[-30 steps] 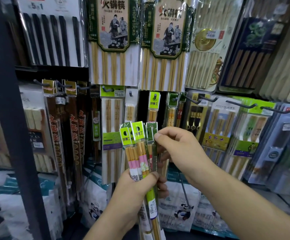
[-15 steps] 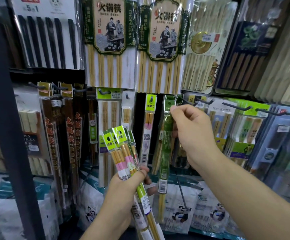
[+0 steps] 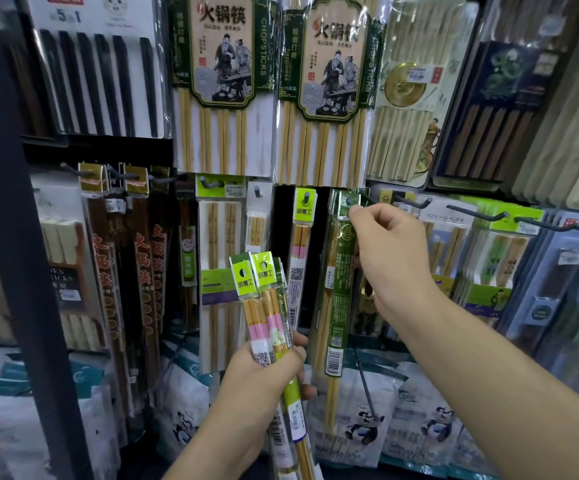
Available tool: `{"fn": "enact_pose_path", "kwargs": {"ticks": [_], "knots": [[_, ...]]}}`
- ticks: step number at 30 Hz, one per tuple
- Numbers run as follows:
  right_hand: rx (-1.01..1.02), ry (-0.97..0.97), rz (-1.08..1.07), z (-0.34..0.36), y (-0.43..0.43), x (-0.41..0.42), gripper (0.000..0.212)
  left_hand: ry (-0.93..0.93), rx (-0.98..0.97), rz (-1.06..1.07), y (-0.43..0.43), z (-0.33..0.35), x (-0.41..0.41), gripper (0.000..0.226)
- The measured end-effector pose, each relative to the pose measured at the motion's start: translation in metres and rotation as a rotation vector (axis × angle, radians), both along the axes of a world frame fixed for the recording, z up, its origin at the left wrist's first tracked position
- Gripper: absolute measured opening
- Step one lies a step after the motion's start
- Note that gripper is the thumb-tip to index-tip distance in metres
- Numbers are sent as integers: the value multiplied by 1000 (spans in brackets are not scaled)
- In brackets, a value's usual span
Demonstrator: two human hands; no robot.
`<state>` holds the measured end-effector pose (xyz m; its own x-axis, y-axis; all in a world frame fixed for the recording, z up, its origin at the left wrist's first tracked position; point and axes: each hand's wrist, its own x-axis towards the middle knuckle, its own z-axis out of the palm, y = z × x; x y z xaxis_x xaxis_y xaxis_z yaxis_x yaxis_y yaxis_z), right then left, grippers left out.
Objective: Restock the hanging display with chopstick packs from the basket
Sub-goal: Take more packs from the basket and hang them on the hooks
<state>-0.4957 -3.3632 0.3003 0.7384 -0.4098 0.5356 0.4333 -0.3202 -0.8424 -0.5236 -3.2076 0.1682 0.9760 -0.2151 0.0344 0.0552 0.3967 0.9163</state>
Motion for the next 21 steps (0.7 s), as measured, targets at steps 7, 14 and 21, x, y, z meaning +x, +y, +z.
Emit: {"fn": "enact_pose_path", "kwargs": {"ticks": [7, 14, 21], "knots": [[-24, 31, -29, -2, -1, 8, 37, -7, 17, 14, 1, 1, -1, 14], [-42, 154, -89, -15, -5, 9, 39, -27, 18, 18, 4, 3, -3, 19], [-317, 355, 298, -41, 19, -22, 16, -66, -28, -5, 2, 5, -4, 9]]}}
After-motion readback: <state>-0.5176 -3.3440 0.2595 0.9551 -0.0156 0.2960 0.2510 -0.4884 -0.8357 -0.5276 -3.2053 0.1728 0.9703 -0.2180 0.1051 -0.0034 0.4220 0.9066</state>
